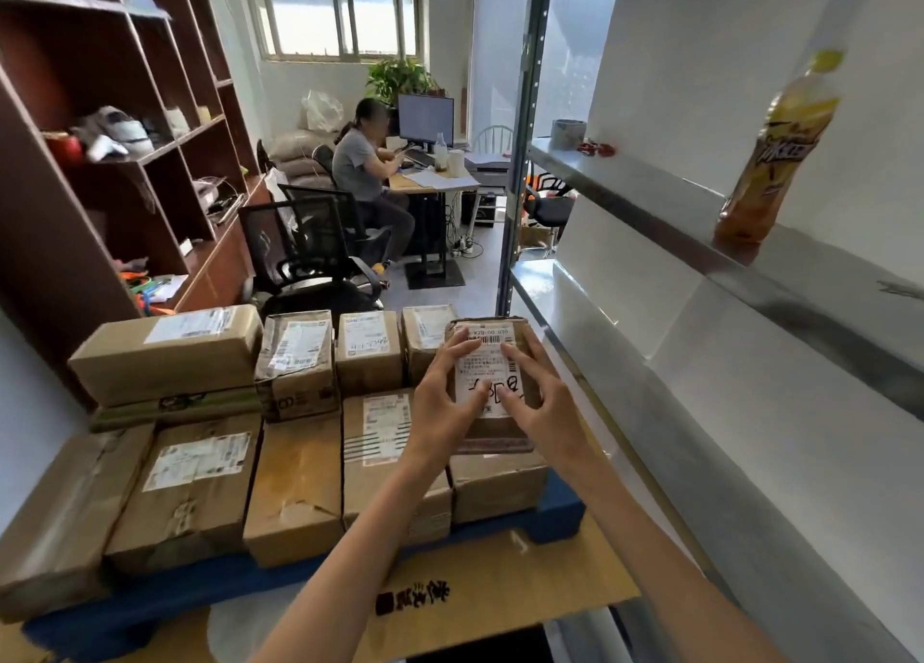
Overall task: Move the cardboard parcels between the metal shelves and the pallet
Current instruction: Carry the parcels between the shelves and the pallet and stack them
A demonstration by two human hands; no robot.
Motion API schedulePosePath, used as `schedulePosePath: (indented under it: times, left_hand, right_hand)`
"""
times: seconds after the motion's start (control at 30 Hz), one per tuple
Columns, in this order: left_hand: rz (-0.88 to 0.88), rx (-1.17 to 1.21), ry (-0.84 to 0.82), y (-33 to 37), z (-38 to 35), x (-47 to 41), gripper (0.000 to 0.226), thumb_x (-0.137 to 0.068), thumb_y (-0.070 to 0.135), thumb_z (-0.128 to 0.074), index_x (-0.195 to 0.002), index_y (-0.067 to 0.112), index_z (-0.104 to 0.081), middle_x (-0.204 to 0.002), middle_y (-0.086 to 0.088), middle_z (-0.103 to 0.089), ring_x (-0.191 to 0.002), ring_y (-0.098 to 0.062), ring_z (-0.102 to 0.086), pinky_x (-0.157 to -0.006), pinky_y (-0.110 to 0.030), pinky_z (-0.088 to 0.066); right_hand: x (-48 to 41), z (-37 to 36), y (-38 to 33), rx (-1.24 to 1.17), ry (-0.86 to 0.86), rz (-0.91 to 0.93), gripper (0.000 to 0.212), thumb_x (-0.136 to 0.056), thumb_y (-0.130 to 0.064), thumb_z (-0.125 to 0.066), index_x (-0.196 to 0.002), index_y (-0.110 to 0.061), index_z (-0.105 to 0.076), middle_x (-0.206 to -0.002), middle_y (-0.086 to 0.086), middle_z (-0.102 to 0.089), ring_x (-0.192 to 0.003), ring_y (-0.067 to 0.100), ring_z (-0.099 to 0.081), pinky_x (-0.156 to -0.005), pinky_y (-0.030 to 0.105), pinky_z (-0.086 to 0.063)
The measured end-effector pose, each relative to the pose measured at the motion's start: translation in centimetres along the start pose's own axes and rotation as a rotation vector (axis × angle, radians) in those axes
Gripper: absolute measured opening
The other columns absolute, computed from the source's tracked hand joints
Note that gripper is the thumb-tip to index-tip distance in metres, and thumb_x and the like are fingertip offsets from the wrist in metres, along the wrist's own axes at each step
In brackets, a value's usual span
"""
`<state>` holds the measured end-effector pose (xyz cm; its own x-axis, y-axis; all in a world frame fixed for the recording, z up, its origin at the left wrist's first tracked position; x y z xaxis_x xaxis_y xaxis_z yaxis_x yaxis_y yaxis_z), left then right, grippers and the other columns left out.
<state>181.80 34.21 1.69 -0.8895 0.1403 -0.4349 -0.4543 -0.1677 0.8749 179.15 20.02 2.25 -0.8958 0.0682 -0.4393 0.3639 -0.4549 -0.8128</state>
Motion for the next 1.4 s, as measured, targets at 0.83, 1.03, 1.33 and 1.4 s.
schedulePosePath:
  times: [0.83,1.03,1.33,1.4]
  left_hand:
    - [0.124,-0.233,-0.353,-11.4,-4.1,-24.2,0.056,-0.088,0.004,-0.063,-0.139,0.011,-0.04,-0.138,-0.01,-0.037,-0.116,-0.01,-0.04,-0.075,0.004,-0.041]
    - [0.195,-0.464,-0.378,-16.2,-4.8,-24.8,0.057,-0.088,0.023,-0.065,-0.139,0.025,-0.039,-0.14,0.0,-0.045,-0.124,-0.017,-0.047,-0.107,-0.047,-0.041]
    - [0.228,-0.881,-0.511,-19.6,-6.0,-23.8,0.058,-0.098,0.047,-0.041,-0.149,0.029,-0.024,-0.161,0.005,-0.01,-0.149,-0.02,-0.006,-0.119,-0.056,0.001]
    - [0.221,-0.956,-0.539,-20.0,-6.2,-23.5,0.058,-0.099,0.051,-0.032,-0.151,0.029,-0.017,-0.162,0.005,-0.003,-0.149,-0.021,0.006,-0.117,-0.057,0.006]
  right_hand:
    - [-21.9,-1.5,15.8,-0.088,-0.002,-0.289,0.04,-0.087,-0.003,-0.059,-0.123,-0.023,-0.056,-0.125,-0.005,-0.048,-0.111,0.024,-0.058,-0.072,0.04,-0.06]
    - [-23.6,-3.1,18.2,-0.067,-0.102,-0.316,0.042,-0.087,0.0,-0.058,-0.126,-0.015,-0.053,-0.123,-0.003,-0.049,-0.105,0.017,-0.058,-0.066,0.023,-0.058]
    - [-22.7,-4.2,22.6,-0.063,-0.159,-0.429,0.049,-0.094,-0.003,-0.048,-0.138,-0.02,-0.04,-0.116,0.004,-0.054,-0.081,0.006,-0.061,-0.057,0.013,-0.05]
    - [-23.0,-4.1,22.8,-0.074,-0.189,-0.414,0.048,-0.093,-0.003,-0.048,-0.137,-0.022,-0.041,-0.117,0.004,-0.055,-0.083,0.008,-0.063,-0.059,0.016,-0.053]
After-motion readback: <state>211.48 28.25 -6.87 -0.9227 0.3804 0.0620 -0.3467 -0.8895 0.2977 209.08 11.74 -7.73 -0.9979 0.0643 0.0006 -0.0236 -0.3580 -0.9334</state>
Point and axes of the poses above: each hand's wrist, its own x-axis away from the middle knuckle, its own z-axis out of the back of the hand, y = z × x, the point moved 5 cm from there along -x, towards the middle knuckle
